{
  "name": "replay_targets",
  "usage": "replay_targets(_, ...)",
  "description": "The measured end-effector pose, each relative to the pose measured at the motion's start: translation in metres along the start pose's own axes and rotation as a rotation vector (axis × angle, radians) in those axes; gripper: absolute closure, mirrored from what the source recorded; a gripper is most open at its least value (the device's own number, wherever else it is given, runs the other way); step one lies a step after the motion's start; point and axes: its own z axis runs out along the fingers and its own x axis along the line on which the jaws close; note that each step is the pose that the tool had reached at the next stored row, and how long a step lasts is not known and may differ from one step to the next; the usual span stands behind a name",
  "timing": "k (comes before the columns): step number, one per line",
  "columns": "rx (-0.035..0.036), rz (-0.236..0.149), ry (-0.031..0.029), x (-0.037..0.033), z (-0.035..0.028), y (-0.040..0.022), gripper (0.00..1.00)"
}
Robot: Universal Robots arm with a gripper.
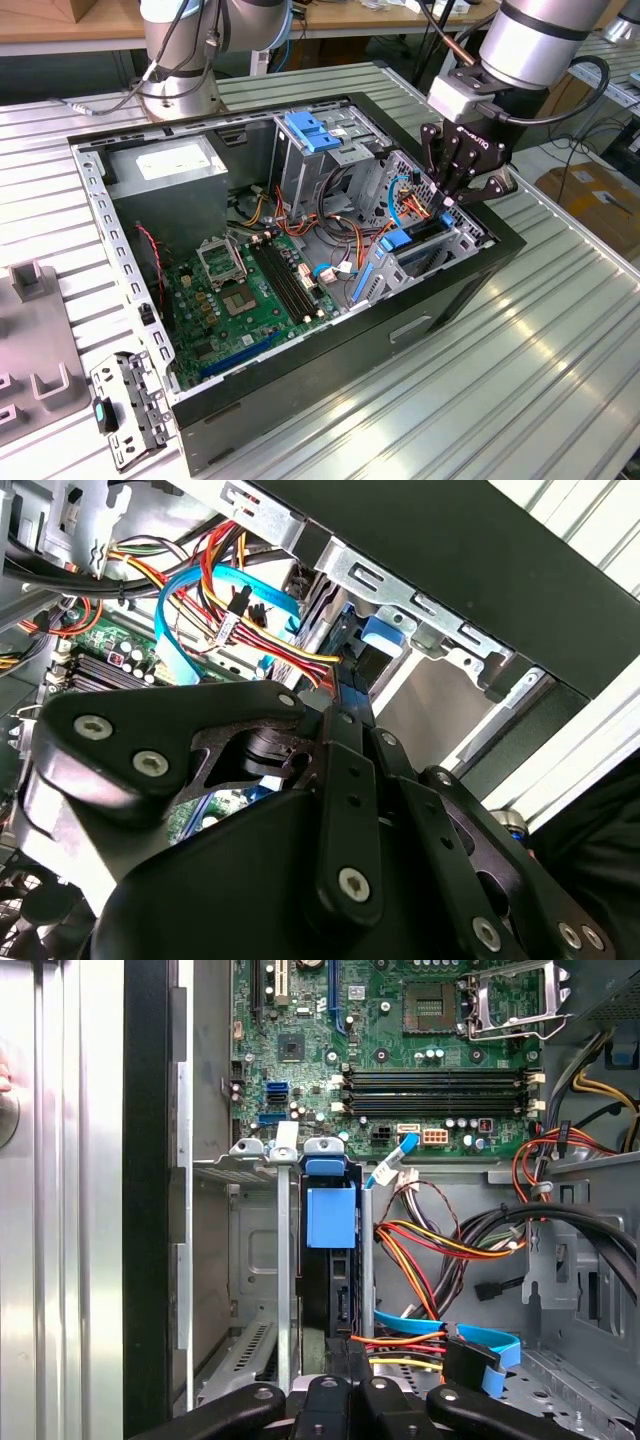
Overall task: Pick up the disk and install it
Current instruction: 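Insert the second disk wire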
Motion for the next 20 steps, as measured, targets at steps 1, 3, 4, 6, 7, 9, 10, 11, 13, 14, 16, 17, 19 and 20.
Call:
replay_targets(1, 0.0, 0.0, 0.0001, 0.0, 0.0, 0.0, 0.89)
replay_targets(3, 0.0001, 0.0, 0.0001, -0.0001, 0.0, 0.0017, 0.89)
replay_targets(4, 0.0, 0.0, 0.0001, 0.0, 0.0, 0.0039, 0.89)
replay_targets(6, 0.0, 0.0, -0.0002, 0.0001, 0.0001, 0.0098, 0.89)
replay_targets(7, 0.0, 0.0, -0.0004, 0.0002, 0.0002, 0.0133, 0.89)
replay_targets(9, 0.0, 0.0, -0.0004, 0.0002, 0.0002, 0.0137, 0.89)
replay_targets(10, 0.0, 0.0, -0.0004, 0.0003, 0.0002, 0.0137, 0.89)
replay_targets(11, 0.0, 0.0, -0.0003, 0.0003, 0.0001, 0.0137, 0.89)
replay_targets(13, 0.0, 0.0, -0.0002, 0.0004, -0.0006, 0.0136, 0.89)
replay_targets(14, -0.0001, 0.0, 0.0006, 0.0003, -0.0017, 0.0136, 0.89)
replay_targets(16, -0.0002, 0.0, 0.003, -0.0003, -0.007, 0.0136, 0.89)
replay_targets(17, -0.0001, 0.0, 0.0054, -0.0011, -0.0151, 0.0137, 0.89)
replay_targets(19, -0.0001, 0.0, 0.0063, -0.0016, -0.0243, 0.0137, 0.89)
replay_targets(20, -0.0002, 0.0, 0.0069, -0.0018, -0.0285, 0.0137, 0.89)
